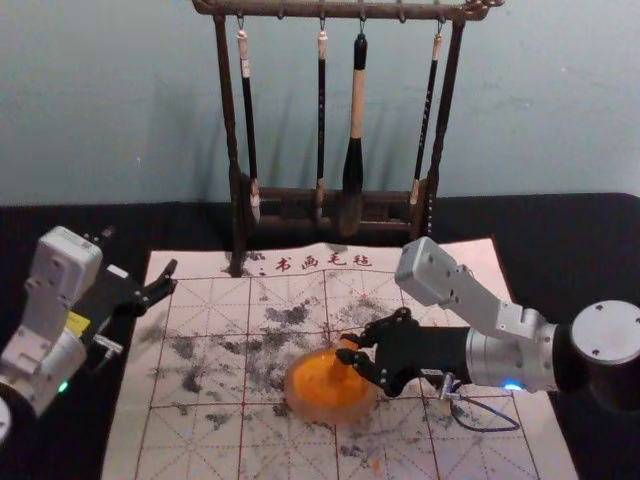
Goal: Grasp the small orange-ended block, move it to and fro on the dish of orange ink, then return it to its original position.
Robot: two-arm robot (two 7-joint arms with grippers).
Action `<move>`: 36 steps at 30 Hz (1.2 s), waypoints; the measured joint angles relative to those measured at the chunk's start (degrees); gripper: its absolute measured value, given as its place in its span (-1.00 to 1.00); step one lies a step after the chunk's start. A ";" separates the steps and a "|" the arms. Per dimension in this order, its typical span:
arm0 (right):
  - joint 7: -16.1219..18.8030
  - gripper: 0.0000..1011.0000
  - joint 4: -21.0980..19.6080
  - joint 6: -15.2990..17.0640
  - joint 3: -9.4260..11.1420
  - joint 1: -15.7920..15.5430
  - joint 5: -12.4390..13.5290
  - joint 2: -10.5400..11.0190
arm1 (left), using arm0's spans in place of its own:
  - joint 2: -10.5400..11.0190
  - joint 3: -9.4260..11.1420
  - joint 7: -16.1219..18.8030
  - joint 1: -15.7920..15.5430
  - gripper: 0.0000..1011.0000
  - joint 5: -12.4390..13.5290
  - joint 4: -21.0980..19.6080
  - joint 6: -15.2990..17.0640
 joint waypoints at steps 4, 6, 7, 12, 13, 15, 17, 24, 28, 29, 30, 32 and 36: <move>-0.09 -0.79 -1.33 0.31 0.35 -0.89 0.15 0.95 | 0.00 0.00 0.00 0.00 0.98 0.00 0.00 0.00; -0.22 -0.79 -2.02 0.43 0.48 -1.35 0.22 1.38 | 0.00 0.00 0.00 0.00 0.98 0.00 0.00 0.00; -0.25 -0.79 -2.20 0.47 0.51 -1.46 0.24 1.47 | 0.00 0.00 0.00 0.00 0.98 0.00 0.00 0.00; -0.40 -0.79 -3.78 0.66 0.94 -2.42 0.71 2.13 | 0.00 0.00 0.00 0.00 0.98 0.00 0.00 0.00; -0.44 -0.79 -4.34 0.67 1.09 -2.70 0.92 2.29 | 0.00 0.00 0.00 0.00 0.98 0.00 0.00 0.00; -0.48 -0.79 -4.71 0.65 1.23 -2.93 1.09 2.39 | 0.00 0.00 0.00 0.00 0.98 0.00 0.00 0.00; -0.59 -0.79 -5.25 0.62 1.42 -3.17 1.31 2.47 | 0.00 0.00 0.00 0.00 0.98 0.00 0.00 0.00; -1.90 -0.79 -6.53 0.59 2.42 -3.99 1.90 2.72 | 0.00 0.00 0.00 0.00 0.98 0.00 0.00 0.00; -3.71 -0.79 -7.55 0.81 4.03 -4.96 2.48 3.00 | 0.00 0.00 0.00 0.00 0.98 0.00 0.00 0.00; -3.71 -0.79 -7.55 0.81 4.03 -4.96 2.48 3.00 | 0.00 0.00 0.00 0.00 0.98 0.00 0.00 0.00; -4.48 -0.79 -8.04 0.88 4.67 -5.40 2.74 3.09 | 0.00 0.00 0.00 0.00 0.98 0.00 0.00 0.00; -5.56 -0.79 -8.82 1.04 5.83 -6.11 3.15 3.32 | 0.00 0.00 0.00 0.00 0.98 0.00 0.00 0.00; -7.12 -0.79 -10.16 1.34 7.70 -7.36 3.85 3.92 | 0.00 0.00 0.00 0.00 0.98 0.00 0.00 0.00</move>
